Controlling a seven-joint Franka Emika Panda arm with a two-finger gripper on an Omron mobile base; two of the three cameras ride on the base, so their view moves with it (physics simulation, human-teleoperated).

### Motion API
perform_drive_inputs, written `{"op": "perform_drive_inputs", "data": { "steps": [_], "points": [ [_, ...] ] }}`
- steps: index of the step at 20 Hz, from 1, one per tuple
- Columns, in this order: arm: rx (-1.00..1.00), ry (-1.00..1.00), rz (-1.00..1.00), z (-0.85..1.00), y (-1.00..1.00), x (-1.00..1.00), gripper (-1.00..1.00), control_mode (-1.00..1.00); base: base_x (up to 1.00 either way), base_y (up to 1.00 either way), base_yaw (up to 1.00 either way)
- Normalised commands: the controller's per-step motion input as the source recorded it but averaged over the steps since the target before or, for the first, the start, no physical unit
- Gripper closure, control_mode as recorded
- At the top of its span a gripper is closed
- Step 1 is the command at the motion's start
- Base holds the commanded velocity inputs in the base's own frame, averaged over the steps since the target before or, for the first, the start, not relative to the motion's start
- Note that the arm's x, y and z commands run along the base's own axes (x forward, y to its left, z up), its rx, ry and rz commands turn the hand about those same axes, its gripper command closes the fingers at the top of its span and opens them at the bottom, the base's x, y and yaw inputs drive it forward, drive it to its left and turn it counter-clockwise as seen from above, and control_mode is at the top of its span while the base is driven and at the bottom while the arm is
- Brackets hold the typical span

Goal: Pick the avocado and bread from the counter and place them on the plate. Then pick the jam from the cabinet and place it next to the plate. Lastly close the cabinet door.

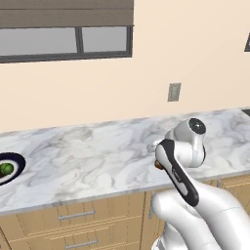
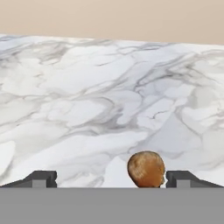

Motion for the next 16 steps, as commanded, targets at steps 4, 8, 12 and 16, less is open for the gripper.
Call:
{"op": "perform_drive_inputs", "data": {
  "steps": [4,8,12,16],
  "points": [
    [-0.02,0.01,0.00,-0.03,0.00,0.03,-1.00,-1.00,0.00,0.00,0.00],
    [-0.03,0.06,0.00,-0.03,0.00,0.18,-1.00,-1.00,0.00,0.00,0.00],
    [-0.01,0.07,-0.02,-0.14,-0.09,0.03,-1.00,-1.00,0.00,0.00,0.00],
    [-0.04,0.16,-0.12,-0.16,-0.14,0.00,-1.00,-1.00,0.00,0.00,0.00]
  ]
}}
